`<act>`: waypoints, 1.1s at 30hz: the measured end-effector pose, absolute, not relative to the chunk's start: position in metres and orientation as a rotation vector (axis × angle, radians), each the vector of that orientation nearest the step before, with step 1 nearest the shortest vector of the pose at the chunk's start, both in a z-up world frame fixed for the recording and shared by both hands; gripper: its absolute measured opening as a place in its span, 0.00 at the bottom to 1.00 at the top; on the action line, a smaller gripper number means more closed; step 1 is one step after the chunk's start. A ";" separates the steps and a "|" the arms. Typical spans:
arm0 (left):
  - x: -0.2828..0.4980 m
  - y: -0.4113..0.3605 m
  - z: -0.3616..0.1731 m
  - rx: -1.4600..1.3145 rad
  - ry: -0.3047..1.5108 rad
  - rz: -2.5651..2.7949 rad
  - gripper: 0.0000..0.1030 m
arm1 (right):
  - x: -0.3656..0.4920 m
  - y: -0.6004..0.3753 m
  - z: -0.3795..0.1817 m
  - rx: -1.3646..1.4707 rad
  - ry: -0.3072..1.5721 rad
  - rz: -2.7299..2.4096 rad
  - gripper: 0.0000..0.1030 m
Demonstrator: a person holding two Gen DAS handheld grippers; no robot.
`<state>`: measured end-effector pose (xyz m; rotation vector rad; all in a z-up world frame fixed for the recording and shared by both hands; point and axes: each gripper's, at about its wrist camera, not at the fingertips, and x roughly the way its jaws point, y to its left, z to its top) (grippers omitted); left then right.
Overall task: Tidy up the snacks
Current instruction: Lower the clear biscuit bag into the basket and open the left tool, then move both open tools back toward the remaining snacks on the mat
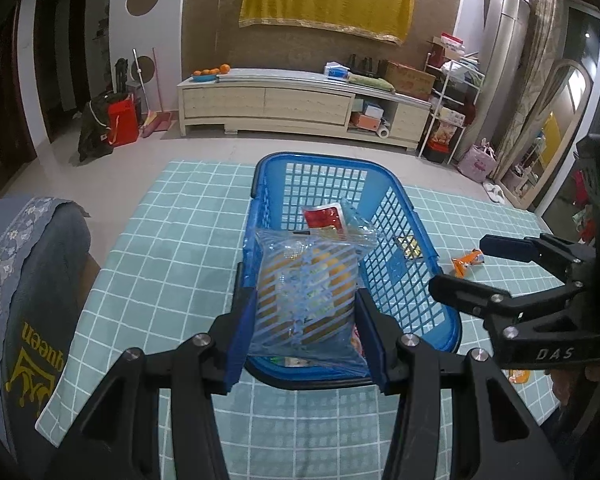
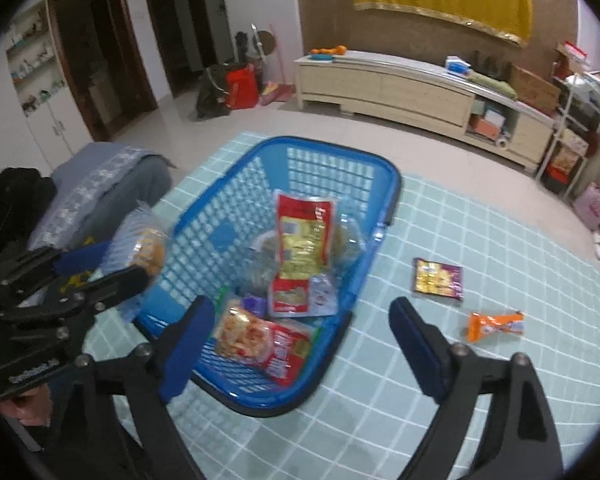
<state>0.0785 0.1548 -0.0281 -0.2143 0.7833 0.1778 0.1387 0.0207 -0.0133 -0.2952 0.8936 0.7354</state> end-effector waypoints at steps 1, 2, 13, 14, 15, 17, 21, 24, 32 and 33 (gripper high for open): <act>0.080 0.153 -0.028 -0.211 0.785 0.172 0.45 | 0.139 0.020 -0.014 -0.301 0.894 0.724 0.94; 0.081 0.153 -0.028 -0.208 0.787 0.170 0.45 | 0.139 0.020 -0.014 -0.305 0.892 0.712 0.96; 0.104 0.159 -0.049 -0.222 0.830 0.142 0.45 | 0.143 0.016 -0.030 -0.312 0.917 0.654 1.00; 0.106 0.160 -0.050 -0.223 0.833 0.139 0.45 | 0.144 0.016 -0.032 -0.310 0.921 0.650 1.00; 0.109 0.161 -0.052 -0.225 0.836 0.138 0.45 | 0.145 0.015 -0.033 -0.308 0.926 0.646 1.00; 0.112 0.163 -0.056 -0.226 0.841 0.135 0.45 | 0.148 0.015 -0.036 -0.302 0.936 0.638 1.00; 0.120 0.167 -0.063 -0.216 0.850 0.129 0.46 | 0.153 0.013 -0.042 -0.295 0.941 0.618 1.00; 0.122 0.172 -0.065 -0.234 0.840 0.147 0.46 | 0.156 0.012 -0.045 -0.286 0.948 0.605 1.00; 0.108 0.173 -0.054 -0.257 0.793 0.135 0.69 | 0.156 0.006 -0.041 -0.262 0.949 0.596 1.00; 0.105 0.171 -0.052 -0.249 0.788 0.134 0.69 | 0.155 0.004 -0.039 -0.256 0.947 0.597 1.00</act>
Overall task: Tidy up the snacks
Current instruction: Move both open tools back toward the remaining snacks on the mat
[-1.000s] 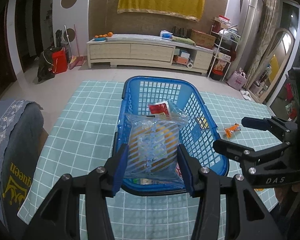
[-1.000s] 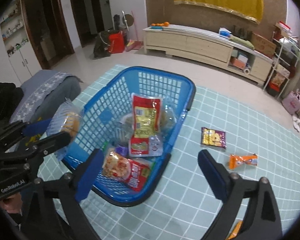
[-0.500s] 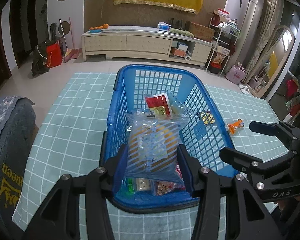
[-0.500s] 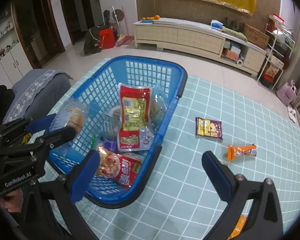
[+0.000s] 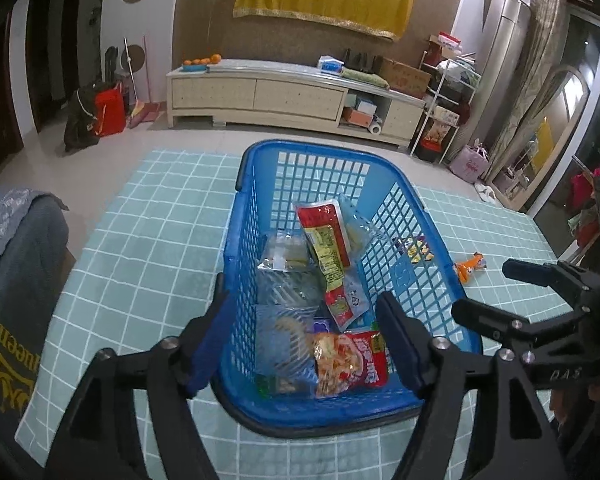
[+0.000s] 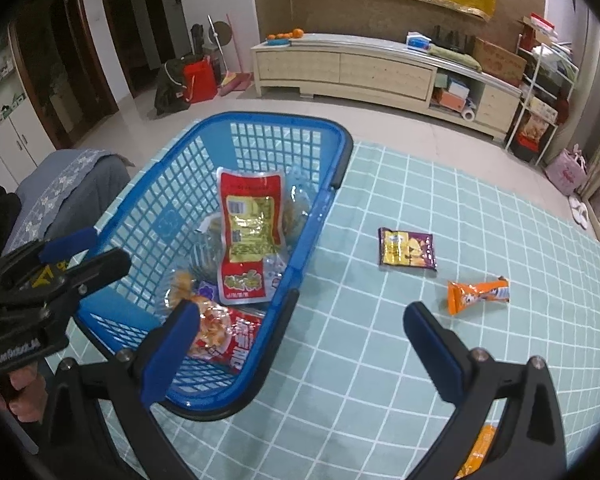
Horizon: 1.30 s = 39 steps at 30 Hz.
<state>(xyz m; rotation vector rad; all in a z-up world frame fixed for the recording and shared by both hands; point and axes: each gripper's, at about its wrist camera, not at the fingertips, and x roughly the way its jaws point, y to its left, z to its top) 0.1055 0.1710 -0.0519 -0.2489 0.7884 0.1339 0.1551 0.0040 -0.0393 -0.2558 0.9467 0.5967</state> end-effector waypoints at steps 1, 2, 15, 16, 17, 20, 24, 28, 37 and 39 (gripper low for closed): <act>0.102 0.168 -0.049 -0.239 0.784 0.129 0.69 | 0.154 0.002 -0.038 -0.251 0.944 0.598 1.00; 0.100 0.166 -0.048 -0.232 0.782 0.124 0.69 | 0.153 0.001 -0.037 -0.248 0.943 0.601 1.00; 0.081 0.108 -0.026 -0.105 0.767 0.072 0.77 | 0.130 -0.051 -0.010 -0.192 0.909 0.604 1.00; 0.081 0.100 -0.024 -0.096 0.767 0.059 0.78 | 0.128 -0.056 -0.007 -0.189 0.905 0.604 1.00; 0.081 0.095 -0.023 -0.094 0.768 0.050 0.80 | 0.127 -0.062 -0.005 -0.187 0.901 0.602 1.00; 0.080 0.078 -0.021 -0.089 0.766 0.017 0.81 | 0.123 -0.081 0.001 -0.181 0.890 0.592 1.00; 0.085 0.050 -0.020 -0.076 0.774 -0.015 0.81 | 0.118 -0.107 0.005 -0.171 0.887 0.575 1.00; 0.092 0.022 -0.025 -0.059 0.788 -0.054 0.81 | 0.118 -0.136 0.003 -0.155 0.906 0.546 1.00; 0.108 -0.046 -0.054 -0.029 0.869 -0.149 0.81 | 0.120 -0.207 -0.019 -0.103 0.942 0.427 1.00; 0.111 -0.060 -0.061 -0.022 0.890 -0.164 0.81 | 0.120 -0.221 -0.025 -0.086 0.948 0.406 1.00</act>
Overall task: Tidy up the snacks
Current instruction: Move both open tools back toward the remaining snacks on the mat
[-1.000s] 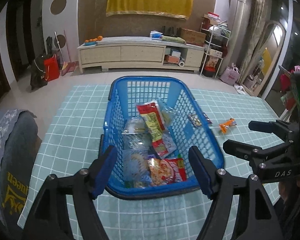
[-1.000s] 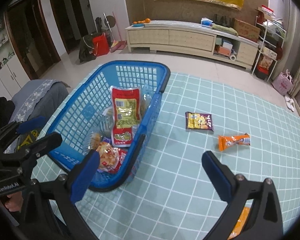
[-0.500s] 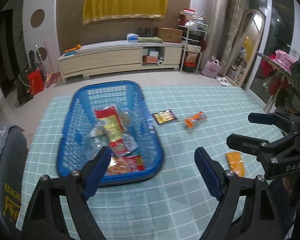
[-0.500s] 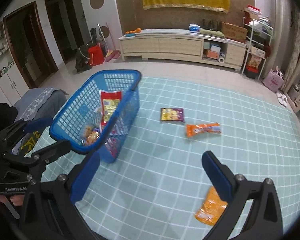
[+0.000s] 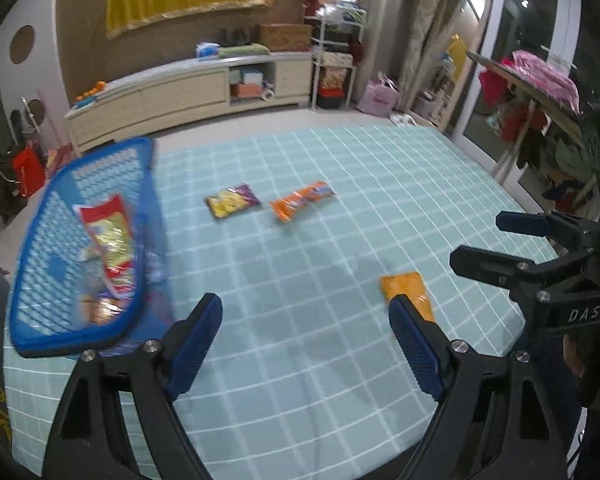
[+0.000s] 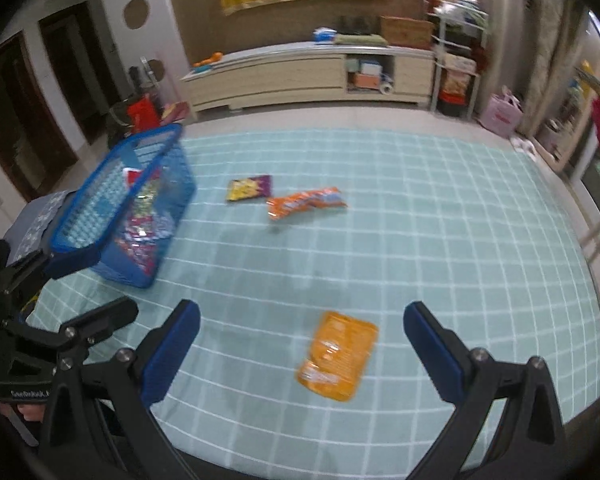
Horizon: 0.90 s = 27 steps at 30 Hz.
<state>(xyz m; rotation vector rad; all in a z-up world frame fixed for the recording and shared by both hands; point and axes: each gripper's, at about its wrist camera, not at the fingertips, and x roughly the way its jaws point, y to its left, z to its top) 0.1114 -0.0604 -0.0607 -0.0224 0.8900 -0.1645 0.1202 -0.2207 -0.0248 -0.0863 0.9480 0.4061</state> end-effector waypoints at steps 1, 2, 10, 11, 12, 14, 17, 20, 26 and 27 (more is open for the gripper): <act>0.113 -0.068 -0.065 -0.016 0.903 -0.172 0.81 | 0.121 -0.230 -0.029 -0.074 0.956 0.397 1.00; 0.116 -0.077 -0.070 -0.006 0.916 -0.179 0.81 | 0.122 -0.236 -0.032 -0.069 0.965 0.389 1.00; 0.136 -0.132 -0.105 -0.002 1.011 -0.223 0.81 | 0.131 -0.287 -0.051 -0.024 0.973 0.323 1.00; 0.139 -0.138 -0.109 -0.007 1.026 -0.226 0.81 | 0.133 -0.294 -0.055 -0.016 0.976 0.311 1.00; 0.142 -0.142 -0.113 -0.011 1.037 -0.230 0.81 | 0.136 -0.302 -0.061 -0.004 0.988 0.295 1.00; 0.147 -0.152 -0.122 -0.021 1.055 -0.240 0.81 | 0.141 -0.313 -0.070 0.007 1.007 0.279 1.00; 0.155 -0.164 -0.134 -0.021 1.081 -0.245 0.81 | 0.142 -0.325 -0.080 -0.019 1.002 0.252 1.00; 0.164 -0.175 -0.148 -0.012 1.110 -0.248 0.81 | 0.144 -0.335 -0.088 -0.037 0.986 0.228 1.00; 0.180 -0.187 -0.171 0.017 1.165 -0.234 0.81 | 0.147 -0.342 -0.107 -0.047 1.013 0.234 1.00; 0.182 -0.190 -0.174 0.022 1.171 -0.233 0.81 | 0.147 -0.343 -0.108 -0.045 1.016 0.232 1.00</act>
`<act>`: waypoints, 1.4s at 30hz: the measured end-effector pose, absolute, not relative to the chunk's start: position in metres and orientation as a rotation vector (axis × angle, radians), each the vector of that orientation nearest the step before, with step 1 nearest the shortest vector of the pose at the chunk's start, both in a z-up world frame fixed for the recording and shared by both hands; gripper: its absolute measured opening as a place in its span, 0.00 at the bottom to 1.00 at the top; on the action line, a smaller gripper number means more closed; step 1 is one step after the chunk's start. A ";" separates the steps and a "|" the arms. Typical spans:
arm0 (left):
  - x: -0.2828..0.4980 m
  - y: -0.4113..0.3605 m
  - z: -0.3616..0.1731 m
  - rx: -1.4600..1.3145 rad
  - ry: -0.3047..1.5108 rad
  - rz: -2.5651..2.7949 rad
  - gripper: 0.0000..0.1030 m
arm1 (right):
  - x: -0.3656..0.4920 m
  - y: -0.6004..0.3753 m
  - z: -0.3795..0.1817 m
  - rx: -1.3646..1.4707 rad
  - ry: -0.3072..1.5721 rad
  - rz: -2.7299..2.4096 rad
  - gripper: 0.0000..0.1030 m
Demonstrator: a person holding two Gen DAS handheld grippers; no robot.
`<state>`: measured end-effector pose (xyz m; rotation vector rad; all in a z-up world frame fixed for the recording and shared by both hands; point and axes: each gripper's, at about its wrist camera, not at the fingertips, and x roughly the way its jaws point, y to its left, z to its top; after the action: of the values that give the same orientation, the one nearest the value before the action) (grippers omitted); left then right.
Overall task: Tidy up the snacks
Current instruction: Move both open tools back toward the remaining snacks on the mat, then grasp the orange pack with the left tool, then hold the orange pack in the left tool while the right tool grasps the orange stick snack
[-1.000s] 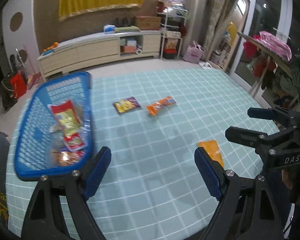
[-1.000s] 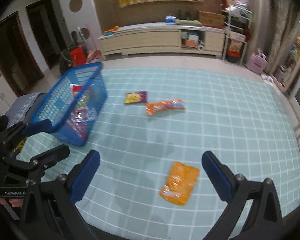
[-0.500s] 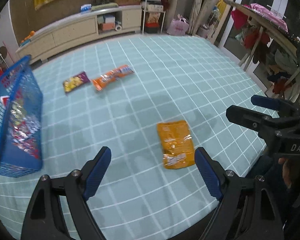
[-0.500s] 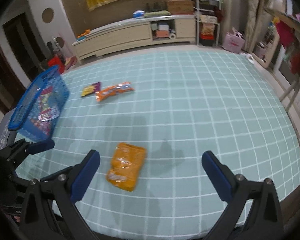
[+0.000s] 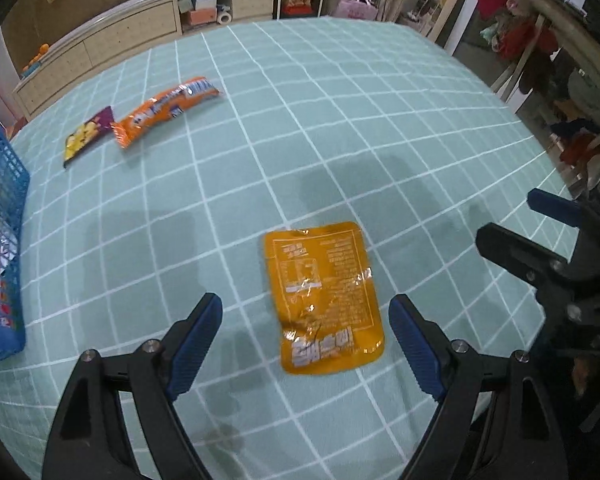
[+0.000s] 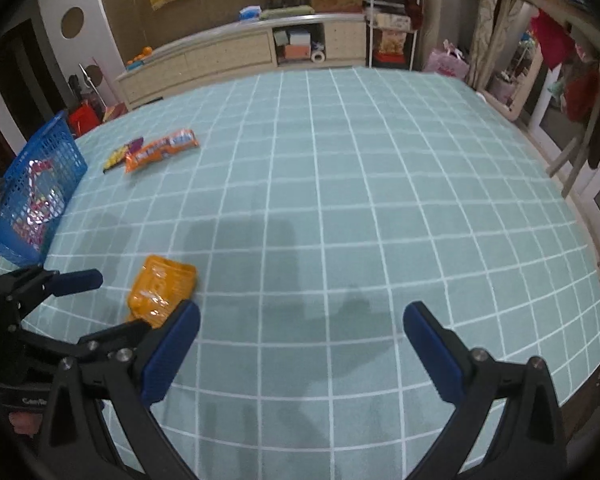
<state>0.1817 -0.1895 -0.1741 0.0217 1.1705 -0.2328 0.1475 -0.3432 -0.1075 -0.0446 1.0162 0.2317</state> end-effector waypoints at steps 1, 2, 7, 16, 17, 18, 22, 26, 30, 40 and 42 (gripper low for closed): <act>0.184 -0.192 -0.176 0.029 1.173 -0.234 0.81 | 0.147 -0.344 -0.107 -0.043 1.010 0.228 1.00; 0.186 -0.196 -0.178 0.040 1.179 -0.233 0.81 | 0.147 -0.345 -0.104 -0.043 0.996 0.218 1.00; 0.192 -0.204 -0.187 0.048 1.204 -0.227 0.81 | 0.152 -0.351 -0.110 -0.011 1.022 0.192 1.00; 0.191 -0.218 -0.188 0.108 1.251 -0.185 0.54 | 0.150 -0.356 -0.113 0.001 1.039 0.170 1.00; 0.191 -0.217 -0.187 0.108 1.252 -0.179 0.52 | 0.150 -0.355 -0.113 0.000 1.041 0.170 1.00; 0.190 -0.217 -0.187 0.114 1.246 -0.182 0.47 | 0.149 -0.354 -0.113 -0.005 1.040 0.169 1.00; 0.186 -0.219 -0.185 0.121 1.227 -0.188 0.37 | 0.148 -0.348 -0.114 -0.032 1.038 0.174 1.00; 0.186 -0.223 -0.184 0.108 1.218 -0.201 0.29 | 0.148 -0.346 -0.115 -0.033 1.046 0.175 1.00; 0.180 -0.216 -0.182 0.078 1.188 -0.220 0.29 | 0.148 -0.345 -0.115 -0.029 1.046 0.179 1.00; 0.167 -0.192 -0.170 0.008 1.133 -0.234 0.22 | 0.148 -0.332 -0.112 -0.040 1.033 0.235 1.00; 0.166 -0.178 -0.163 -0.006 1.117 -0.230 0.21 | 0.148 -0.326 -0.111 -0.050 1.034 0.254 1.00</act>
<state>0.1662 -0.1784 -0.1632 -0.0058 1.1169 -0.2299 0.1480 -0.3256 -0.1114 -0.0501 1.0337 0.2543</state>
